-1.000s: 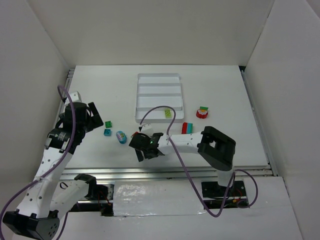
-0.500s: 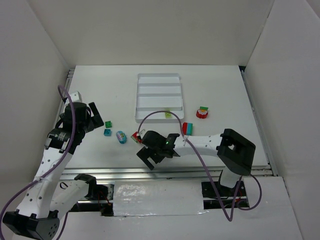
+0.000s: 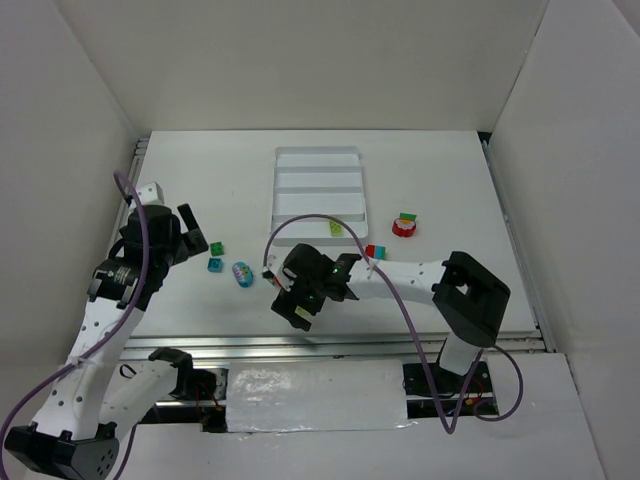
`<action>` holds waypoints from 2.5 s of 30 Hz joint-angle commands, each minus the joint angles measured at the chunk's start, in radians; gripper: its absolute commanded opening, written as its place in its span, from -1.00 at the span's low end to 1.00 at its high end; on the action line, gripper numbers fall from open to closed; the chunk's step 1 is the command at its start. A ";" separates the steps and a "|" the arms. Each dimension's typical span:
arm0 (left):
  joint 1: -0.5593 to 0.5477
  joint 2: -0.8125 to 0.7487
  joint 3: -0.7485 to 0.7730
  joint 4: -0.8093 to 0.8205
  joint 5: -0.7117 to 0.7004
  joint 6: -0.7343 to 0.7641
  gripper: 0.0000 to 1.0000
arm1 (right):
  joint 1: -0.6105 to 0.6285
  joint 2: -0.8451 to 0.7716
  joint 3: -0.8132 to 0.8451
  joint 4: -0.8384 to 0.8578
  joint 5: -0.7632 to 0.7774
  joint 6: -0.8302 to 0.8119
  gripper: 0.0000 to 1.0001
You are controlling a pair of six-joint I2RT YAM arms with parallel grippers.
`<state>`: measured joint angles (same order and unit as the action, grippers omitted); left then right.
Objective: Sort the legos into containers by color
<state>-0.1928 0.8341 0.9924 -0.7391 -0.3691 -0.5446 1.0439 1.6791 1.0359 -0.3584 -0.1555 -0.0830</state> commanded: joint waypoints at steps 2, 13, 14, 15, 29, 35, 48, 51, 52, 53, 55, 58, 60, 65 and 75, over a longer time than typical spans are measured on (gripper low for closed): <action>0.004 -0.023 -0.011 0.033 0.012 0.032 0.99 | -0.015 0.034 0.067 -0.017 -0.015 -0.113 0.99; 0.004 -0.024 -0.014 0.043 0.030 0.040 0.99 | -0.015 0.119 0.108 0.016 0.016 -0.150 0.94; 0.004 -0.023 -0.014 0.041 0.030 0.040 0.99 | -0.015 0.117 0.110 0.021 0.017 -0.152 0.94; 0.004 -0.024 -0.014 0.043 0.030 0.040 0.99 | -0.015 0.122 0.112 0.027 0.020 -0.155 0.93; 0.004 -0.030 -0.015 0.044 0.033 0.041 0.99 | -0.015 0.159 0.101 0.039 0.047 -0.143 0.25; 0.004 -0.035 -0.014 0.043 0.029 0.041 0.99 | -0.009 0.174 0.092 0.038 0.051 -0.126 0.09; 0.004 -0.032 -0.012 0.041 0.022 0.040 0.99 | -0.018 -0.206 -0.169 0.194 0.143 0.015 -0.73; 0.004 -0.029 -0.011 0.040 0.019 0.037 0.99 | -0.100 -0.309 -0.197 0.222 0.133 0.058 -0.73; 0.004 -0.029 -0.011 0.040 0.018 0.037 0.99 | -0.154 -0.317 -0.194 0.225 0.125 0.080 -0.73; 0.004 -0.029 -0.011 0.038 0.019 0.037 0.99 | -0.178 -0.318 -0.171 0.225 0.125 0.087 -0.73; 0.004 -0.030 -0.011 0.038 0.018 0.037 0.99 | -0.241 -0.283 -0.075 0.178 0.158 0.155 -0.70; 0.004 -0.026 -0.011 0.038 0.015 0.035 0.99 | -0.312 -0.162 0.109 0.058 0.378 0.308 -0.68; 0.004 -0.026 -0.011 0.037 0.013 0.035 0.99 | -0.387 -0.055 0.206 -0.011 0.407 0.380 -0.66; 0.004 -0.026 -0.012 0.037 0.009 0.032 0.99 | -0.468 0.109 0.389 -0.111 0.470 0.445 -0.63; 0.004 -0.012 -0.011 0.040 0.021 0.038 0.99 | -0.516 0.172 0.342 -0.076 0.462 0.462 -0.49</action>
<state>-0.1928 0.8162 0.9813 -0.7315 -0.3431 -0.5228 0.5293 1.8507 1.3800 -0.4438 0.2821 0.3588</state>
